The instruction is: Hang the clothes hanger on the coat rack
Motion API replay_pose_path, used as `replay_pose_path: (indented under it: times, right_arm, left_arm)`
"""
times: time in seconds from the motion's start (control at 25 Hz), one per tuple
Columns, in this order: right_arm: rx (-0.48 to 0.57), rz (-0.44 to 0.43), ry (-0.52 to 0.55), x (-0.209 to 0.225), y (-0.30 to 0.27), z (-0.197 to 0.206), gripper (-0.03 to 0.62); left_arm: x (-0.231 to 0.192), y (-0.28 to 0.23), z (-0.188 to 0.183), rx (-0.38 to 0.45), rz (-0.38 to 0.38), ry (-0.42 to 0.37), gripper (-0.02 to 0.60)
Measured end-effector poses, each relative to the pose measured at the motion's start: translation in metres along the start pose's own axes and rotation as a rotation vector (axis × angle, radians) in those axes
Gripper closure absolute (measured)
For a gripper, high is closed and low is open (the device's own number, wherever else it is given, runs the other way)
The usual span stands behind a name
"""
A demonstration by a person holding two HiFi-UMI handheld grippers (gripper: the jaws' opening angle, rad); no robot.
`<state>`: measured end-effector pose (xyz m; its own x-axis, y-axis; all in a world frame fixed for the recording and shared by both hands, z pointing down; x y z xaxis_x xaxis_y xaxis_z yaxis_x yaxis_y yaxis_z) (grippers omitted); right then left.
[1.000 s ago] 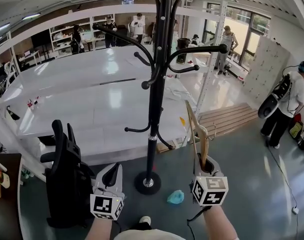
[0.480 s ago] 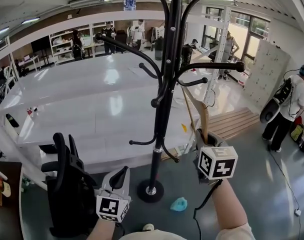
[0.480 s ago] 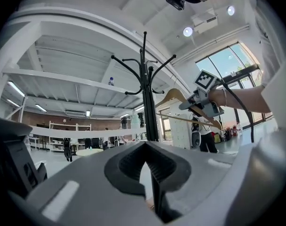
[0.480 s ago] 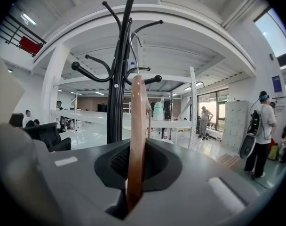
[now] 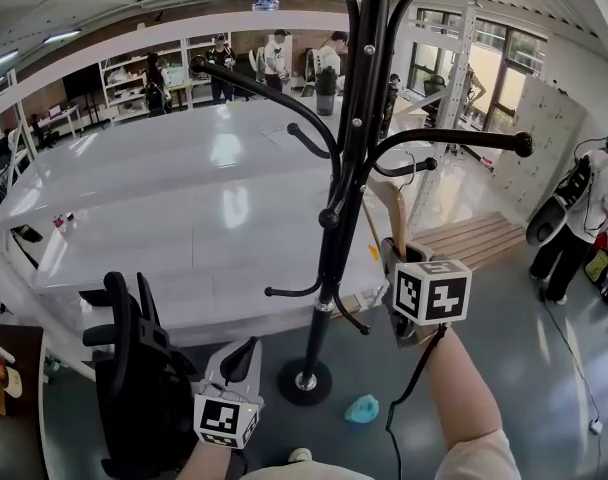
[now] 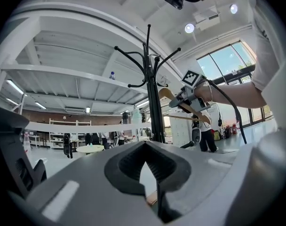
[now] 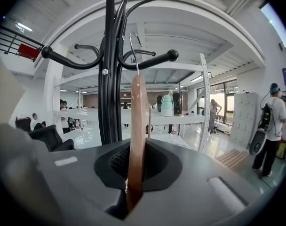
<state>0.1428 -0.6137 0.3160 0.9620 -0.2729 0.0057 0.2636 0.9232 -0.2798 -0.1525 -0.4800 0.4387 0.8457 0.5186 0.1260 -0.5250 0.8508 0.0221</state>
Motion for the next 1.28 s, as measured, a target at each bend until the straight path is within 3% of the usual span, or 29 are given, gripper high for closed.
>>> replay_pose_path:
  times: [0.4,0.92,1.0,1.12,1.28]
  right_arm:
    - [-0.06,-0.003,-0.023,-0.001,-0.04,0.023,0.559]
    - [0.016,-0.009,-0.082,0.0,-0.035,0.035,0.545]
    - [0.036,-0.022,-0.08,0.0,-0.032,0.037,0.497]
    - [0.084,-0.026,-0.048,-0.004,-0.022,0.039,0.339]
    - [0.187,0.004,0.012,-0.008,0.007,0.032,0.296]
  left_arm:
    - [-0.014,-0.004,0.019,-0.035,-0.013,0.011,0.581]
    - [-0.006,-0.013,0.022,-0.051,0.008,0.007,0.581]
    - [-0.003,-0.012,0.022,-0.051,0.009,0.014,0.581]
    - [0.002,-0.006,0.02,-0.049,0.007,0.016,0.581]
    - [0.008,0.001,0.016,-0.041,-0.001,0.023,0.581]
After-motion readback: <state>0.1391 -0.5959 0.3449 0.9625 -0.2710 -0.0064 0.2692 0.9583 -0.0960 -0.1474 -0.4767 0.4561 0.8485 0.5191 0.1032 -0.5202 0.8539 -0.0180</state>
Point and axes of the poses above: the fingertips, and each gripper's own axes: y backward along the fingers, x to its right, z out of its underside, the point moved 9 cm from there along y, backward along the fingers, and after that the axes turned 4 degrees about z, right-handed, at the moved point
